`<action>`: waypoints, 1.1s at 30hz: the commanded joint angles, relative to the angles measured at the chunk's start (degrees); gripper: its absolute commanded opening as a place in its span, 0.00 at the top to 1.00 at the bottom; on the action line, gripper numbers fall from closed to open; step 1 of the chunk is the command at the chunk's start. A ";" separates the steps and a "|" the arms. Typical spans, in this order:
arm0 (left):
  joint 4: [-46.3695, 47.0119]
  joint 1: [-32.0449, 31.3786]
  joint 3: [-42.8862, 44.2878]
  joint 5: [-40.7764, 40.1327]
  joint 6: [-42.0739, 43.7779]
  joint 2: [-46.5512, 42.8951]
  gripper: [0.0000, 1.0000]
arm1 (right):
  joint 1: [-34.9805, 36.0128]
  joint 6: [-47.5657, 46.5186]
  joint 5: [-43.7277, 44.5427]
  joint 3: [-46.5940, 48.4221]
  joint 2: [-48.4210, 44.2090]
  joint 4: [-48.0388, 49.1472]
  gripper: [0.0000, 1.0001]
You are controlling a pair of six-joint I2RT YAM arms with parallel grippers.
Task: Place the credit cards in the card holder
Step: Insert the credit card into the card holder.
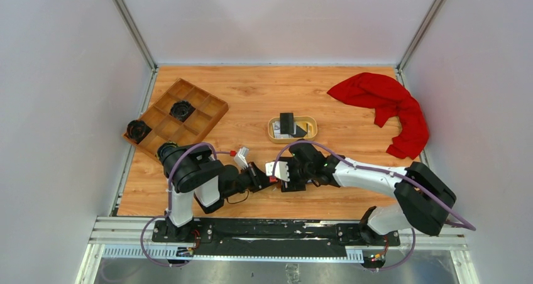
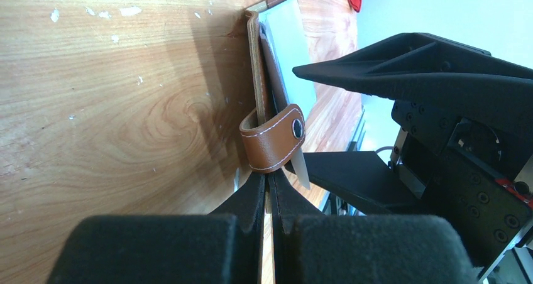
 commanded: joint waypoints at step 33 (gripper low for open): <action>1.09 -0.32 -0.52 -0.69 1.23 -0.42 1.00 | 0.97 2.58 0.72 3.05 1.22 -3.71 0.30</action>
